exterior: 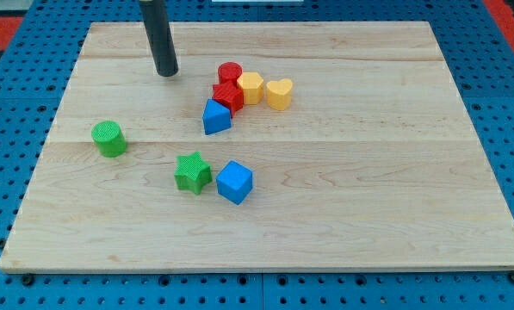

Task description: Slide the triangle on top of green star

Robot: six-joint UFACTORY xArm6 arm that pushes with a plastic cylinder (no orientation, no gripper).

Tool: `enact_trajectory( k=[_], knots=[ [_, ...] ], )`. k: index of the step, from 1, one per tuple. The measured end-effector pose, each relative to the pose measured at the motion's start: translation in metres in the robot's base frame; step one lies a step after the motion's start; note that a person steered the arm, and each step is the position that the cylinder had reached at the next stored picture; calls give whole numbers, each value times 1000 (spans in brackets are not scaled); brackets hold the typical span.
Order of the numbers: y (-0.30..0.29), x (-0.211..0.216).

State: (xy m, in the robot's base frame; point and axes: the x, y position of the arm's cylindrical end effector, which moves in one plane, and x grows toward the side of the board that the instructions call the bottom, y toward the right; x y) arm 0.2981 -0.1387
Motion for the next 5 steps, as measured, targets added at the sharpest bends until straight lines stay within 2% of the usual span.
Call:
enact_trajectory(
  k=[2,4,5],
  knots=[
    [35,71],
    [110,102],
    [101,129]
  ],
)
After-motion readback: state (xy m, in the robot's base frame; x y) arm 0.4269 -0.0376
